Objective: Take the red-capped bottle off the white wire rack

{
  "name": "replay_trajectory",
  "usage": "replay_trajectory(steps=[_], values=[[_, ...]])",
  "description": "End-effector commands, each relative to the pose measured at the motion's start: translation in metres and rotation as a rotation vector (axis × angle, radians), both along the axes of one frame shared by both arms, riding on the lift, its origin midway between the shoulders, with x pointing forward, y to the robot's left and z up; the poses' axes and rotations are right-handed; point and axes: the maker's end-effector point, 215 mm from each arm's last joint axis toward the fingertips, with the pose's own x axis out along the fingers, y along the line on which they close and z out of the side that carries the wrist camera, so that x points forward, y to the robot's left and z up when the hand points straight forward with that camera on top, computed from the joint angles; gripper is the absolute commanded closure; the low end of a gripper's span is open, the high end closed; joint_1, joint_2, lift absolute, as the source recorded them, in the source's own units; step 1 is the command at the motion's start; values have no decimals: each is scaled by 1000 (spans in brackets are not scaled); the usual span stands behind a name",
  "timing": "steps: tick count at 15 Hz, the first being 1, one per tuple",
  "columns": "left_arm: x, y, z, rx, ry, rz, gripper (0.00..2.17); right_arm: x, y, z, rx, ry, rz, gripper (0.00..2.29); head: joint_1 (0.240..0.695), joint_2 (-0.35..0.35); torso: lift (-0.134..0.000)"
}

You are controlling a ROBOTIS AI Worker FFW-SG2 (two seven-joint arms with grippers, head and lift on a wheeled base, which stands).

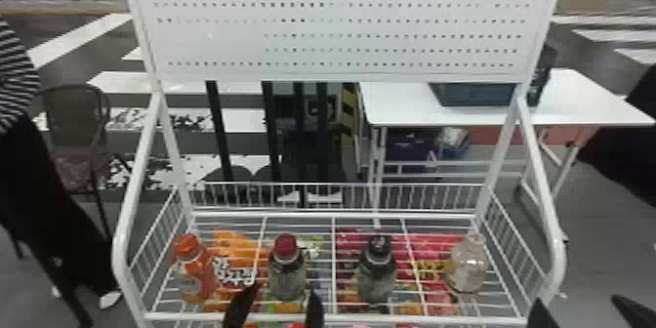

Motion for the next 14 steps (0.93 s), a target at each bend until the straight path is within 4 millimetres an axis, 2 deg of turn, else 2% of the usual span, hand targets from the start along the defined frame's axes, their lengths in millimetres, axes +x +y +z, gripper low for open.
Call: replay_trajectory(steps=[1,4,8,10,12,13,14], values=[[14,3,-1,-38,10,5,93,0,-1,-1,-3,2,-3,144,499,0,0],[27,-4,-7,-22,41,-12,97,-2,0,2,-9,3,-5,144,499,0,0],[40,-11,-3,-39,39,-16,97,-5,-1,4,-15,5,-9,144,499,0,0],[47,-9,-5,-30,39,-15,97,-7,-1,7,-20,2,-10,144,499,0,0],[55,-3,-17,-14,56,-2,110,-8,-3,9,-27,0,-11,144,499,0,0],[57,-1,-20,-9,59,2,178,-8,-3,10,-29,0,-11,144,499,0,0],[58,2,-23,-15,68,13,400,-8,-5,8,-30,8,-12,144,499,0,0]])
